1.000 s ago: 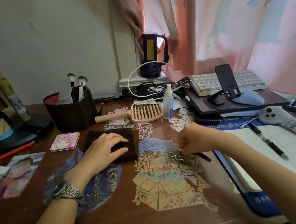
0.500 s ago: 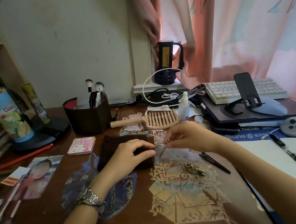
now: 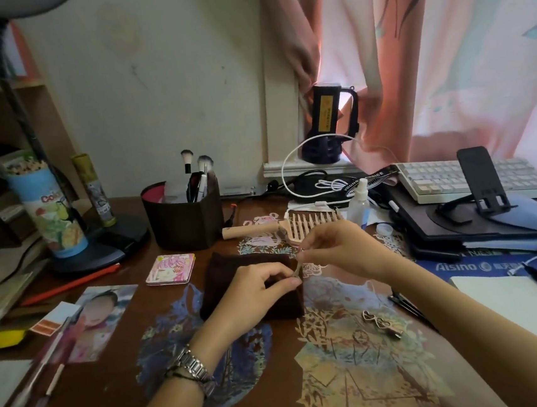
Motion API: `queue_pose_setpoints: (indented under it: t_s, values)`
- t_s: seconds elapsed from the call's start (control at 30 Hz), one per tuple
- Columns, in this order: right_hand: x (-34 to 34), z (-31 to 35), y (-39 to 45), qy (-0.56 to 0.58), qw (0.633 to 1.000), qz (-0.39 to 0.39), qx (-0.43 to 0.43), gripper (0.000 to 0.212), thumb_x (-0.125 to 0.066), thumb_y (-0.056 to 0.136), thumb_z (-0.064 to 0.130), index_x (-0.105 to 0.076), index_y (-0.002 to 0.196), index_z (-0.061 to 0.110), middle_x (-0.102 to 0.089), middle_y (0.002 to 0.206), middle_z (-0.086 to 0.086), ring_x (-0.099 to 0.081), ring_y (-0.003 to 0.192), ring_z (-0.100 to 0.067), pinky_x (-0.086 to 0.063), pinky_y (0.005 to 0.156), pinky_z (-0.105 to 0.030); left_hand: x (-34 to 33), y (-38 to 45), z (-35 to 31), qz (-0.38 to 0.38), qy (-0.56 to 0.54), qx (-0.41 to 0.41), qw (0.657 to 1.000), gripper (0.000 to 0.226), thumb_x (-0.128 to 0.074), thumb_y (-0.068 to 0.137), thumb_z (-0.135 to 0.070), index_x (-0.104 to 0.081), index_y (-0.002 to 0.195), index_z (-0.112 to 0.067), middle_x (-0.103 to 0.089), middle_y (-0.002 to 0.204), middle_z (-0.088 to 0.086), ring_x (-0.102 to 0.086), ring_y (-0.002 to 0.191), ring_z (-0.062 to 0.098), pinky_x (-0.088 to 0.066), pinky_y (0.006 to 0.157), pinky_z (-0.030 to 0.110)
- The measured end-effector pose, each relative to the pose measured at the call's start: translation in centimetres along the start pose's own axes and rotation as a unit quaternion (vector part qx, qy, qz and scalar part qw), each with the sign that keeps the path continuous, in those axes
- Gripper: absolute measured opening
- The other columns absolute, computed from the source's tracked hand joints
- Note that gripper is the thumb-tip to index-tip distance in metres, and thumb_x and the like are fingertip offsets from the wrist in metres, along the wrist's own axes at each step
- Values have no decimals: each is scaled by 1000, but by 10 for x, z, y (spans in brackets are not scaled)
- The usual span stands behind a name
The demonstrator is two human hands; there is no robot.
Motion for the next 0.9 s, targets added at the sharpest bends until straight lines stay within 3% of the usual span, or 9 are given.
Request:
queue_pose_setpoints:
  t_s: [0.17,0.3,0.4,0.63,0.77,0.9]
  values:
    - [-1,2,14,4,1000,-11,-10,22,-75,77,34,-70,81,13,-67,73,-3,-57,64,-9,-48,63,-25,9,1,1,-33,-12,-5,999,10,-64,89,-32,-73,87,-30,-72,86,-10,-64,84,1,-48,76,21]
    - [-1,7,26,-19,1000,-4,-2,23,-77,75,34,-69,80,13,-68,77,-7,-57,66,-15,-48,66,-32,17,2,7,-53,-8,9,999,10,-66,87,-35,-74,89,-29,-72,86,-8,-65,84,3,-51,77,26]
    - [1,14,37,-41,999,-10,5,22,-79,73,33,-69,76,14,-70,77,-10,-57,64,-16,-48,65,-34,21,3,16,-47,5,30,998,18,-70,83,-37,-72,98,-28,-71,92,-14,-63,90,-4,-51,83,22]
    - [10,42,63,-95,995,-21,32,17,-76,76,32,-72,77,16,-66,66,3,-51,54,-2,-40,55,-17,37,0,24,-59,249,50,966,29,-60,89,-42,-61,116,-31,-57,119,-13,-47,114,9,-42,94,28]
    - [7,57,83,-97,994,-30,50,16,-75,77,30,-72,77,15,-68,72,3,-58,60,-2,-47,61,-22,42,1,30,-63,277,61,957,31,-58,90,-43,-60,118,-30,-55,125,-10,-44,119,11,-37,98,28]
    - [-2,72,103,-90,993,-31,65,20,-73,79,29,-69,80,10,-71,79,-7,-68,72,-20,-57,69,-35,43,2,31,-56,276,59,958,32,-58,89,-43,-59,118,-29,-56,125,-9,-44,120,13,-37,99,30]
Point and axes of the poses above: each hand's wrist, its own y-axis towards the middle knuckle, its own x-axis out of the back of the hand, z = x × y, the point moved 5 cm from there along y, towards the middle knuckle
